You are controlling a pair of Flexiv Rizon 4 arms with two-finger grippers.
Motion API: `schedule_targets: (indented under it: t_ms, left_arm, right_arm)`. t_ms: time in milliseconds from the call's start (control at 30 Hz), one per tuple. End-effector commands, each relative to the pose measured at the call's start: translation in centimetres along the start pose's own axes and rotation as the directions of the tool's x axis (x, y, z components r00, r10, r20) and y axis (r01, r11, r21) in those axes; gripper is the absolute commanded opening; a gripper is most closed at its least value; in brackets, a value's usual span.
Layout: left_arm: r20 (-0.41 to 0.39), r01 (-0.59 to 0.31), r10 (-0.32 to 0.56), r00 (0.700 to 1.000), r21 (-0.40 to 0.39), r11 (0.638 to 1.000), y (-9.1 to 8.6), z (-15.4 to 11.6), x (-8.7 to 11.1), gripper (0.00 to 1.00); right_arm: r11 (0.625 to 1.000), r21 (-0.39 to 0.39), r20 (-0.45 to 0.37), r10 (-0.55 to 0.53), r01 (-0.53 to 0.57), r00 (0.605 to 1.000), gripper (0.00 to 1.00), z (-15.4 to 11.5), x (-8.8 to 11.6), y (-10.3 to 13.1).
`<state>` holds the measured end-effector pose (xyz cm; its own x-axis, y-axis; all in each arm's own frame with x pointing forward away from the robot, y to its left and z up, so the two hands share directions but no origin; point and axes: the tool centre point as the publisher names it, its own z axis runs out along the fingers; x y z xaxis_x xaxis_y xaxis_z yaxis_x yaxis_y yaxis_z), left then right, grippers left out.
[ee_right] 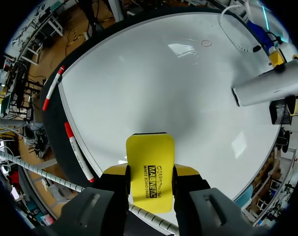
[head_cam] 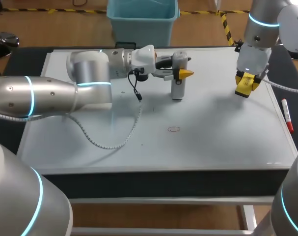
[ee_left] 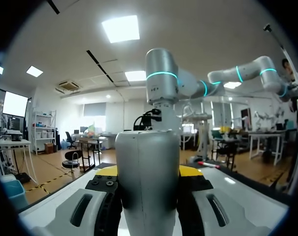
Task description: Pick up the inspection probe, press it on each red-marked spot on the whiteboard one by one, put down the probe, pick up the eraser, and wipe off all the red marks.
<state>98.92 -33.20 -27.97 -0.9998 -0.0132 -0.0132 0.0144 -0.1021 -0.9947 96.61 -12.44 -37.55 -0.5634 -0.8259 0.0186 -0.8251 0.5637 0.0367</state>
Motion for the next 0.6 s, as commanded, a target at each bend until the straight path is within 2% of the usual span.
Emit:
schedule_targets:
  t_ms: [33,600]
  left_arm:
    - [-0.007,-0.001,0.001,1.000,0.000,1.000,0.04,0.03,-0.14,0.00]
    - [-0.009,0.006,-0.006,1.000,-0.002,1.000,0.30,-0.20,0.12,0.00]
  right_arm:
    - [1.000,0.001,-0.004,-0.002,0.002,1.000,0.00,-0.09,0.00,-0.09]
    - [1.000,0.001,-0.004,-0.002,0.002,1.000,0.00,-0.09,0.00,-0.09]
